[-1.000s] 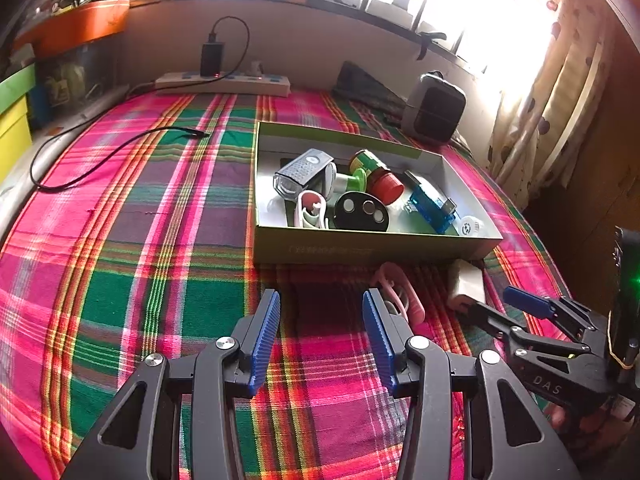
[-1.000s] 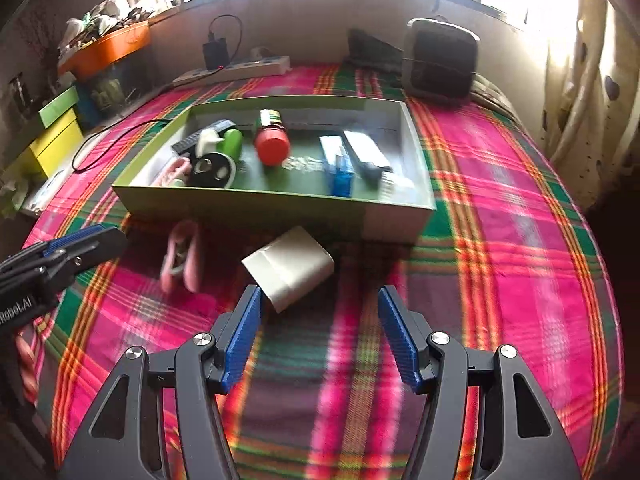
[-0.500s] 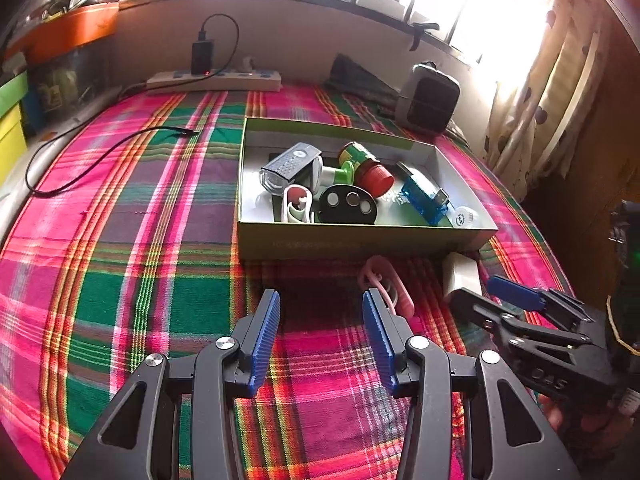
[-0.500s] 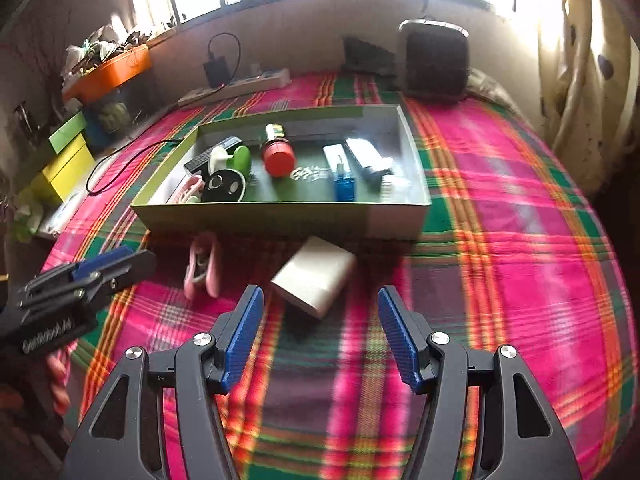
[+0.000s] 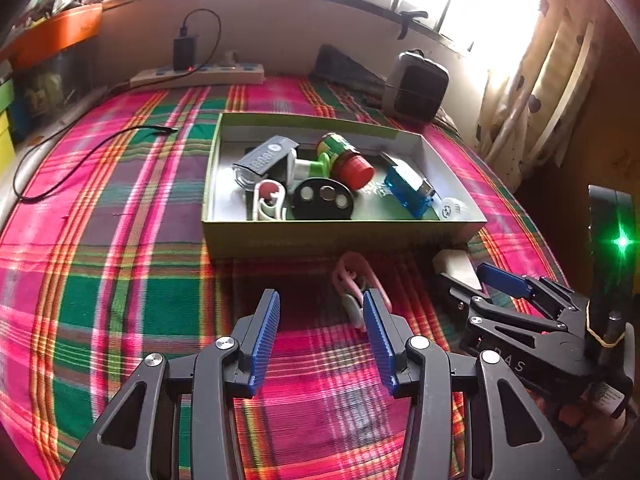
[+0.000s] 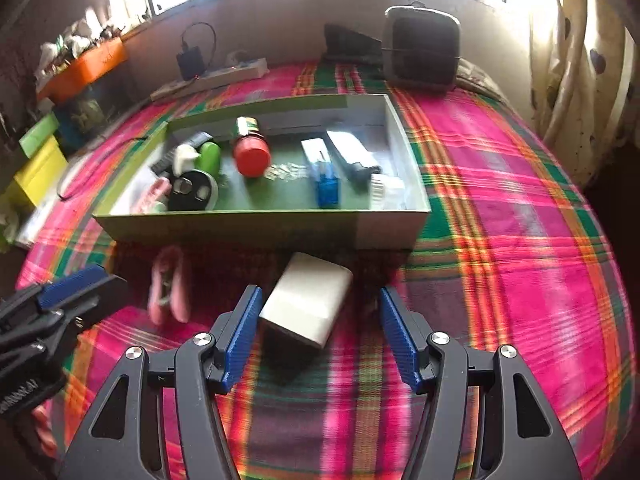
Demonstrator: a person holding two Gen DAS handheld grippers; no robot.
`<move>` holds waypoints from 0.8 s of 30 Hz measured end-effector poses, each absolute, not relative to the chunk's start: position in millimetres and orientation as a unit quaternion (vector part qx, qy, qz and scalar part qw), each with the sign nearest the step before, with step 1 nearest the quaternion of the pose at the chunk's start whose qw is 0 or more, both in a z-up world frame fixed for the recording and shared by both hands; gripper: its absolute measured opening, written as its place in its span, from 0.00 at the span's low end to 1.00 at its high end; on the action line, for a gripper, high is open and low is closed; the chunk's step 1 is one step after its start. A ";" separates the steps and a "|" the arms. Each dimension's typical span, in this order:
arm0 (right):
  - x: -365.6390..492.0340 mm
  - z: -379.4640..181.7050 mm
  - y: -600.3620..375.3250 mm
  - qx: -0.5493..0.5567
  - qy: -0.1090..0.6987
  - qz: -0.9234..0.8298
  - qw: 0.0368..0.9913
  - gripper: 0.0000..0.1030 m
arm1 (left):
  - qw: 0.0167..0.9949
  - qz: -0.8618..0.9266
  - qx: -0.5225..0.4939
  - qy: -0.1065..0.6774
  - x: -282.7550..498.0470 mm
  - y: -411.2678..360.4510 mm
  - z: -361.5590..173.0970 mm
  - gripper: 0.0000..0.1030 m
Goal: Organize rigid objects
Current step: 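Close the left gripper on the pink-white clip while the right gripper grasps the white charger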
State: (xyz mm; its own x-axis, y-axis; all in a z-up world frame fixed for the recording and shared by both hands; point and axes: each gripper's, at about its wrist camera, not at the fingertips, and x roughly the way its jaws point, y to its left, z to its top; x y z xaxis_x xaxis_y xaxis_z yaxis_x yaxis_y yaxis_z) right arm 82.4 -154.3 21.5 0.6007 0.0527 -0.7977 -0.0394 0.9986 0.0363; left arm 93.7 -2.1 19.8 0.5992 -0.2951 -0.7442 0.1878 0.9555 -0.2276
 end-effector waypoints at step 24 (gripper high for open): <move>71.3 23.1 -210.7 0.035 0.435 0.003 0.900 0.34 | 0.890 -0.117 -0.014 0.441 104.5 -39.2 13.0 0.47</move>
State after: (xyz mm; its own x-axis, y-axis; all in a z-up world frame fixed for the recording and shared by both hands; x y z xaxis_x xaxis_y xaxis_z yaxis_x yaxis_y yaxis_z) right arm 71.3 -210.7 23.1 0.6209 0.0356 -0.7831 0.0251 0.9976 0.0652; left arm 104.5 -39.2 13.0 0.5829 -0.2206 -0.7821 0.1952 0.9723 -0.1287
